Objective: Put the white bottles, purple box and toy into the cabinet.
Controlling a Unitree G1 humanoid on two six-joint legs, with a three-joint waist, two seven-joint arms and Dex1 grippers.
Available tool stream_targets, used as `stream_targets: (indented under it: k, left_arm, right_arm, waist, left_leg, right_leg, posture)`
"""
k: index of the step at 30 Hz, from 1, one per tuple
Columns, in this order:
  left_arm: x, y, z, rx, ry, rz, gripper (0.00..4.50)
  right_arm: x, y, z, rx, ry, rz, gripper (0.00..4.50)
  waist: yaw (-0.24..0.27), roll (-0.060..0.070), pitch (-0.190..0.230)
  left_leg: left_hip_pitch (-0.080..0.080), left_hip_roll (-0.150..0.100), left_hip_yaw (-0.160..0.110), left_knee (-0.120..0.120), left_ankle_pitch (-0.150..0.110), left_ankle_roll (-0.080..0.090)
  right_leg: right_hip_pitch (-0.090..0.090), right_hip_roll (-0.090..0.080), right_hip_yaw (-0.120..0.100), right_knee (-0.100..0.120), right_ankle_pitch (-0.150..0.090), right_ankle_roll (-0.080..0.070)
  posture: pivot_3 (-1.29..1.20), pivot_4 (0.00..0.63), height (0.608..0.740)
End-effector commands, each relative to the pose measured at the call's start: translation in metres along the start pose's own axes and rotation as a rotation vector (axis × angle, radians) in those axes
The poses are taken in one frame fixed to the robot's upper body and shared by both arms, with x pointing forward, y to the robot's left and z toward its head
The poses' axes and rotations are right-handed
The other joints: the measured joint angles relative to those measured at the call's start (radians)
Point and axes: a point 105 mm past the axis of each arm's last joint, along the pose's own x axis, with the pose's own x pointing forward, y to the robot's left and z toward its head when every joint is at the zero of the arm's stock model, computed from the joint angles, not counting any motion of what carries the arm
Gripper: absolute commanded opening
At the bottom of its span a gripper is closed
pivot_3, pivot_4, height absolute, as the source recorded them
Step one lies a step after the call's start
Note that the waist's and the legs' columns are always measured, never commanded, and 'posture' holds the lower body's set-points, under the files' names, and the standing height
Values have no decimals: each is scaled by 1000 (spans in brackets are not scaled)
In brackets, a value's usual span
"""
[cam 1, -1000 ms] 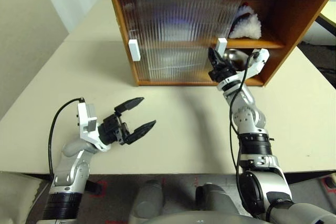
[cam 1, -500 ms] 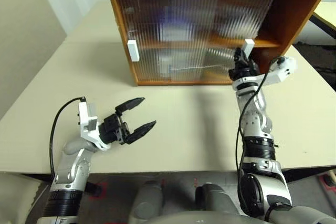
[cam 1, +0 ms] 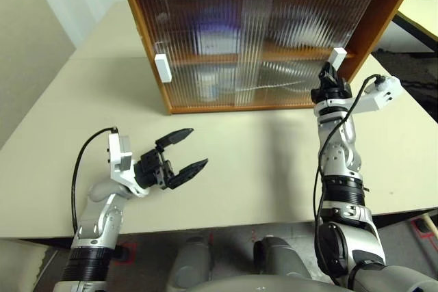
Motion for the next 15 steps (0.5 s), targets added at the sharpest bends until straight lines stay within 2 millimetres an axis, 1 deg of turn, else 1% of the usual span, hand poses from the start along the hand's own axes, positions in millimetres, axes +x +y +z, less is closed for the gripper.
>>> stream_targets:
  k: [1, 5, 13, 15]
  left_arm:
    - [5, -2, 3, 20, 2, -16, 4500]
    - [6, -5, 2, 15, 1, -13, 4500]
    - [6, -5, 3, 14, 3, -9, 4500]
    - [6, -5, 4, 13, 3, -9, 4500]
  right_arm:
    - [1, -22, 9, -22, -33, -68, 23]
    - [8, -36, 21, -75, -52, -79, 23]
    - [16, -45, 34, -97, -91, -97, 23]
    - [18, -44, 37, -104, -97, -84, 23]
  waist:
    - [1, 0, 0]
    - [1, 0, 0]
    - [3, 1, 1]
    - [3, 1, 1]
  left_leg:
    - [0, 0, 0, 0, 0, 0]
    - [0, -1, 0, 1, 0, 0]
    - [0, 0, 0, 0, 0, 1]
    - [0, -1, 0, 1, 0, 1]
  right_leg:
    - [0, 0, 0, 0, 0, 0]
    - [1, 0, 2, 0, 0, 1]
    - [1, 1, 3, -1, -1, 2]
    - [1, 0, 3, -1, 0, 2]
  posture:
    - [210, 10, 740]
    - [212, 12, 740]
    - [215, 17, 740]
    - [215, 17, 740]
